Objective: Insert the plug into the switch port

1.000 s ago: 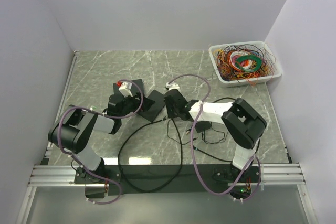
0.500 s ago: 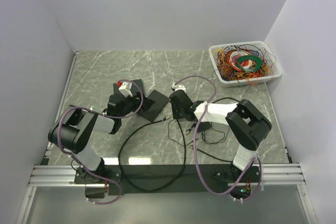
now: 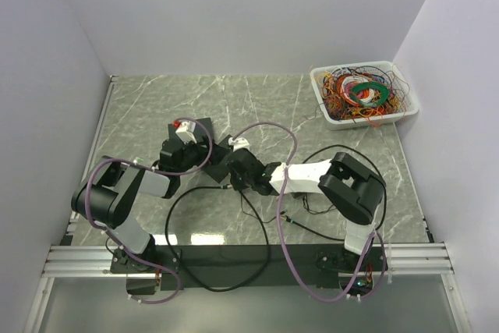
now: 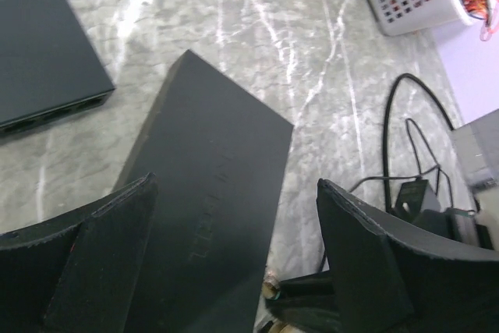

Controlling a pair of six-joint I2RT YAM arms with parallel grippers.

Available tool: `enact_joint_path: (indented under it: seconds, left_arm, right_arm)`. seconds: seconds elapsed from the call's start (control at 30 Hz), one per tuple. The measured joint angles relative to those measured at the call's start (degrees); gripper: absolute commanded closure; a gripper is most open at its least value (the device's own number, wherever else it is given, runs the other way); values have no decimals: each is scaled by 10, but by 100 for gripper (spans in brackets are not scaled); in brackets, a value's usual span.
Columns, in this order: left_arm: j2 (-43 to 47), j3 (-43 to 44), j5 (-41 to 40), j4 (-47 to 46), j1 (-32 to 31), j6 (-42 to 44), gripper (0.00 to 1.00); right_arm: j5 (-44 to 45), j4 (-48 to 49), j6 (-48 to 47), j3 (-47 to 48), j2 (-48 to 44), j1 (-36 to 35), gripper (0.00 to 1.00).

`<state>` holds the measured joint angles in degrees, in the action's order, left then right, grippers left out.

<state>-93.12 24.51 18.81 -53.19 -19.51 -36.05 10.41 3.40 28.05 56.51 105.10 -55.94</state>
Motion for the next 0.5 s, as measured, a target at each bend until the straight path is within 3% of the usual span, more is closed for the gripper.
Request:
enact_joint_path:
  seconds: [0.5]
  left_arm:
    - [-69, 68, -3, 20, 12, 20, 12]
  right_arm:
    - [9, -24, -11, -12, -18, 30, 100]
